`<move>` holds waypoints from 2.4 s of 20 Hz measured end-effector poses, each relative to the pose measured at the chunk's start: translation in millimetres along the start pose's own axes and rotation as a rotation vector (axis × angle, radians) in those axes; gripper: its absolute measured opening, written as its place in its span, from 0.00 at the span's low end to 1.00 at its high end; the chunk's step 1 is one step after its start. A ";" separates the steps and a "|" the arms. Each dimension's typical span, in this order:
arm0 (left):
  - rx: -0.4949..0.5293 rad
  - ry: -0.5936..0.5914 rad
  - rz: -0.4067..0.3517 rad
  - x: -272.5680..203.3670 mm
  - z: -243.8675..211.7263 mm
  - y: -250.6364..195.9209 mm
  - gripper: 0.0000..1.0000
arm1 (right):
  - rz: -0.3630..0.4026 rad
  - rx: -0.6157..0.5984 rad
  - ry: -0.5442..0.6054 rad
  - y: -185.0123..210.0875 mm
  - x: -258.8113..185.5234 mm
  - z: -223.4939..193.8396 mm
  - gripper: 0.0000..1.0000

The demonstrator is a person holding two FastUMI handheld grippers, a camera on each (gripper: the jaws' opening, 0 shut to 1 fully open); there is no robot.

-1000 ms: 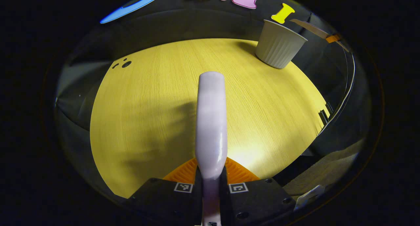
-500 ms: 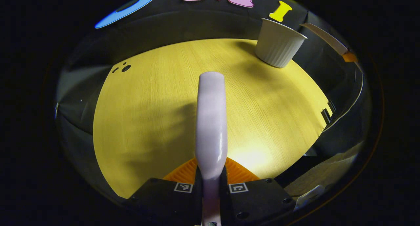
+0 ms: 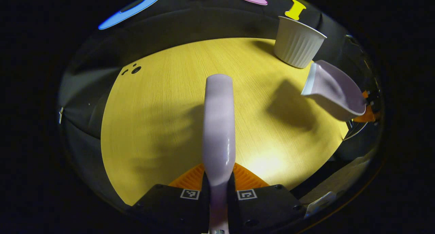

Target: Pick up the small broom and dustpan from the desktop, sweep the trash into the dustpan with the broom, and then empty the trash into the garbage bin.

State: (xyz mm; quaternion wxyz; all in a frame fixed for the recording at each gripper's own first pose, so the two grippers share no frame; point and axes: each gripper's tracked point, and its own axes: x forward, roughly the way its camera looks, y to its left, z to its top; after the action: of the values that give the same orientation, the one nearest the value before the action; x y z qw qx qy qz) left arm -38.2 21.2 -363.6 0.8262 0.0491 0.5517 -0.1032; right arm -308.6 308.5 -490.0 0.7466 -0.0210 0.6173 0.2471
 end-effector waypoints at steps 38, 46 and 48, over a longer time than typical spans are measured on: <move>-0.018 -0.740 0.112 -204.2 147.8 -14.2 0.28 | -0.048 0.114 -0.821 37.1 -177.0 162.4 0.42; -0.050 -0.827 0.129 -246.8 165.9 -18.2 0.28 | -0.143 0.078 -1.001 27.7 -233.9 188.1 0.40; -0.059 -0.821 0.146 -247.6 166.6 -20.3 0.28 | -0.129 0.083 -1.001 19.9 -235.9 189.5 0.42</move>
State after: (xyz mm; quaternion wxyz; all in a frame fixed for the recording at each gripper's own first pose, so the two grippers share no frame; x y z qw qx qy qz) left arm 15.9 -2.2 -70.4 0.9837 0.0189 0.1742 -0.0395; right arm -171.0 308.9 -219.8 0.9650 0.0915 0.1906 0.1555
